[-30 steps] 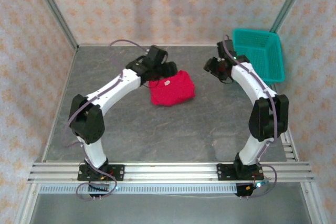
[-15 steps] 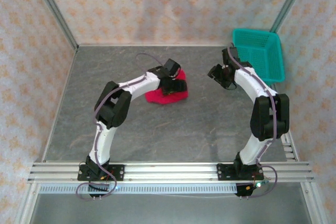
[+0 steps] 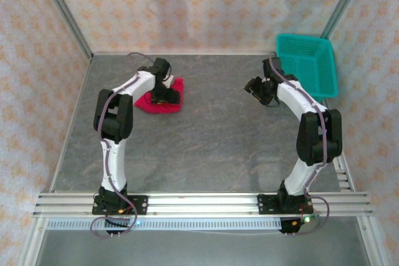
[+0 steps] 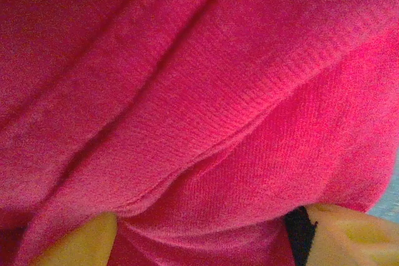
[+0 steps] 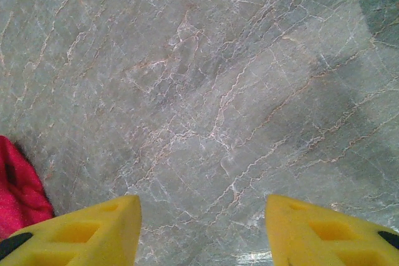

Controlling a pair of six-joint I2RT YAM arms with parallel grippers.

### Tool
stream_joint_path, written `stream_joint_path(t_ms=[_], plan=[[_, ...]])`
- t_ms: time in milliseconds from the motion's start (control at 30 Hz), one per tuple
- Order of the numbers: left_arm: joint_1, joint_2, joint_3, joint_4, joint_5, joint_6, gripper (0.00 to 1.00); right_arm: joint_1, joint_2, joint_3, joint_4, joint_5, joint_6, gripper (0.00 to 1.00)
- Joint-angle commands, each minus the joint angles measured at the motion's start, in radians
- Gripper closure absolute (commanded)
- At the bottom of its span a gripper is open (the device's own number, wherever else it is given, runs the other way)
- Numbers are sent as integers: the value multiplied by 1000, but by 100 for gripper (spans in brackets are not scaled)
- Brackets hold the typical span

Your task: Fold the inside-out t-shirt

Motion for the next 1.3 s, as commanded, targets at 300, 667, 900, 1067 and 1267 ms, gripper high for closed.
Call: stream_joint_path(t_ms=[300,667,900,1067,1267], plan=[[59,-24,84,-83,-58,70,27,3,-33,29,-30,3,-31,45],[-49,-413,-90,70,-212,-27,0,3,-157,63,-53,168,-177,25],[-117,-723,-495,397,-306,-90,0,3,-318,-165,175,433,-337,7],[-116,-900,-826,683,-537,2,0,3,-462,-542,618,615,-473,6],[-73,-883,-982,785,-733,18,0,3,-447,-745,852,731,-558,5]])
